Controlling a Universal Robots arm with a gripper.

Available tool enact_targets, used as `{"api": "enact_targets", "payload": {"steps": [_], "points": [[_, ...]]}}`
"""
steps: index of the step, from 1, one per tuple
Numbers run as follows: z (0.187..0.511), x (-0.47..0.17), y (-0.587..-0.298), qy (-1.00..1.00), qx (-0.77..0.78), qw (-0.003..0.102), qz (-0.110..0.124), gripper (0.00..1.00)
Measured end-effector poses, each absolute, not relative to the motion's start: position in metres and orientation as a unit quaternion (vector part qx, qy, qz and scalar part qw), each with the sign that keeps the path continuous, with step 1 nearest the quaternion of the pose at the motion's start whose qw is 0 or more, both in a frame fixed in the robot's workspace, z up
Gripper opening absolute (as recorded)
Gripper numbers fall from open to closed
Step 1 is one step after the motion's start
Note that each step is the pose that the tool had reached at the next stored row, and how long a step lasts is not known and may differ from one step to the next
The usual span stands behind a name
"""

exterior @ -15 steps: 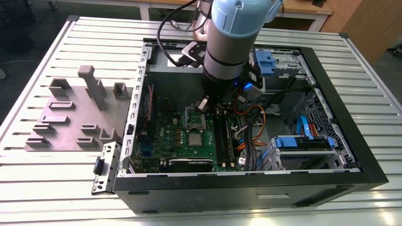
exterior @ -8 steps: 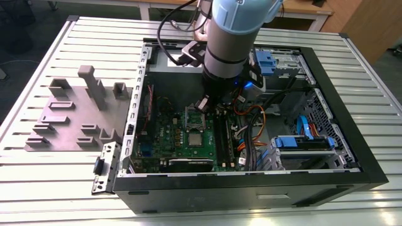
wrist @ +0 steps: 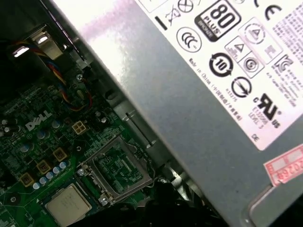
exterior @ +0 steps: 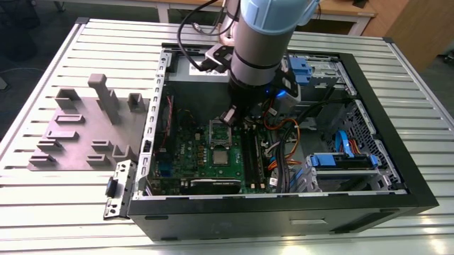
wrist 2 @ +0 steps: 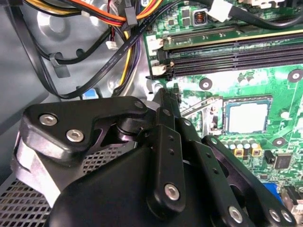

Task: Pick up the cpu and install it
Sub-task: 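Close the cpu cover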

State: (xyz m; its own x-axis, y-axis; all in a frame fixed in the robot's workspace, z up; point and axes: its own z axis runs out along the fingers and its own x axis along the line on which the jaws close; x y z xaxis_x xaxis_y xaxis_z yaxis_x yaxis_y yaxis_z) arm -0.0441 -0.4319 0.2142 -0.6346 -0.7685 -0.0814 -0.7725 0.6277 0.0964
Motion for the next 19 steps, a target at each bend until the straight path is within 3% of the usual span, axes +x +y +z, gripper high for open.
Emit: {"api": "enact_targets", "payload": {"steps": [19], "points": [[0.2225, -0.0447, -0.4319, 0.902, -0.427, 0.014, 0.058, 0.11]]}}
